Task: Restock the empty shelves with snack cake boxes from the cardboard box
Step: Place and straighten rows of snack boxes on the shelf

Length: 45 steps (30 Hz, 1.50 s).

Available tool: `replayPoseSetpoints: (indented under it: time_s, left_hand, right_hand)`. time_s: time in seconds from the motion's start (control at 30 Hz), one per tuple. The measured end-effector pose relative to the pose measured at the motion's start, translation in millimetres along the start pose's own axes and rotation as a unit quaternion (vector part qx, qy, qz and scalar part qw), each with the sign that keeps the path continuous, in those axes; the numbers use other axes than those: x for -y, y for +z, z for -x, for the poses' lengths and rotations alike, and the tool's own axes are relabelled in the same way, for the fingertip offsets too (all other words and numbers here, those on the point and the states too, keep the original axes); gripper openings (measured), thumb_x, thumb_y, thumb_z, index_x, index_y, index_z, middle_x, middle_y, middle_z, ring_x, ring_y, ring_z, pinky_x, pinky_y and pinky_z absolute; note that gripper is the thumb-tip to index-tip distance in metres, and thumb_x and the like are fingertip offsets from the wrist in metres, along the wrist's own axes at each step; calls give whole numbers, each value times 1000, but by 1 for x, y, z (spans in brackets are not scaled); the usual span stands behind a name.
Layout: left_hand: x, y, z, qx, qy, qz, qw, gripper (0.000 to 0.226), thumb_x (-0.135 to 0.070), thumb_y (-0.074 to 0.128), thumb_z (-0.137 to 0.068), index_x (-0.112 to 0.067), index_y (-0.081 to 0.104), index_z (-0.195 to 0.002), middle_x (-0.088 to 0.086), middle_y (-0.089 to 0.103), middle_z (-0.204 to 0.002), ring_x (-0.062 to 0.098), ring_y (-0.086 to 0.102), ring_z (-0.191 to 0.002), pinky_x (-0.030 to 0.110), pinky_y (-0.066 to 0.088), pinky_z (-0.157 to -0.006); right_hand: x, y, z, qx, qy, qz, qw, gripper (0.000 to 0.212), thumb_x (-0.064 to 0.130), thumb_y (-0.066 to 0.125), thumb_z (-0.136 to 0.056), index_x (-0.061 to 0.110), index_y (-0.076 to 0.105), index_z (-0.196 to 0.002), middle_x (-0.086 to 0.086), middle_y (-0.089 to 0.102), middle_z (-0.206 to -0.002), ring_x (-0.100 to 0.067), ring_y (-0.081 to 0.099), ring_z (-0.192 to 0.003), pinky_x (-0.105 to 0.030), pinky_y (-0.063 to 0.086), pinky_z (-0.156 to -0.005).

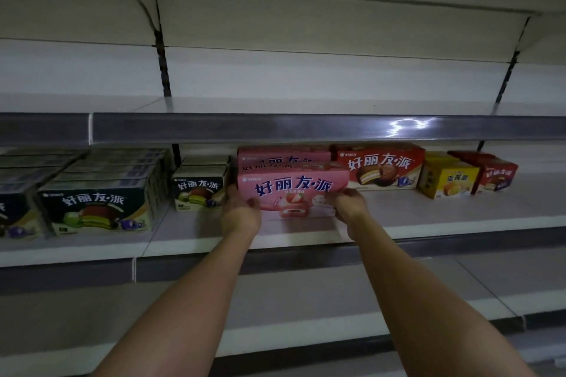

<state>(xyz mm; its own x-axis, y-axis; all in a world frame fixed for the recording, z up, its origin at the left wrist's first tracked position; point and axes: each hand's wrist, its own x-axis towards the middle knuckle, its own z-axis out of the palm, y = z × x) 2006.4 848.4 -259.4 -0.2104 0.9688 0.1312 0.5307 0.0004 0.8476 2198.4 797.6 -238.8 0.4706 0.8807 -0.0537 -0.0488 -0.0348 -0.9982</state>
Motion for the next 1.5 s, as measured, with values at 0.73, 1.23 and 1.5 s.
replayPoseSetpoints:
  time_s: [0.73,1.23,1.5]
  left_hand:
    - [-12,33,-23,-68,14,61,996,65,-21,66,-87,-7,31,-140,19,34,-144,34,41,-127,39,41,-99]
    - [-13,22,-23,-13,12,25,1000,76,-33,63,-88,-14,23,-149,14,29,-151,32,37,-133,40,37,-106]
    - [-42,13,19,47,44,-148,987,36,-33,42,-99,-19,47,-133,9,54,-131,29,56,-113,35,47,-86]
  right_hand:
    - [-1,14,-55,0,3,24,1000,22,5,55,-87,6,58,-109,1,54,-77,-9,44,-64,-20,35,-56]
    - [-1,19,-31,2,-13,189,982,36,22,56,-94,6,50,-126,-14,56,-127,-32,52,-117,-40,41,-101]
    - [12,-14,11,9,-21,278,960,48,28,57,-94,12,45,-137,-3,50,-137,-28,48,-126,-37,37,-105]
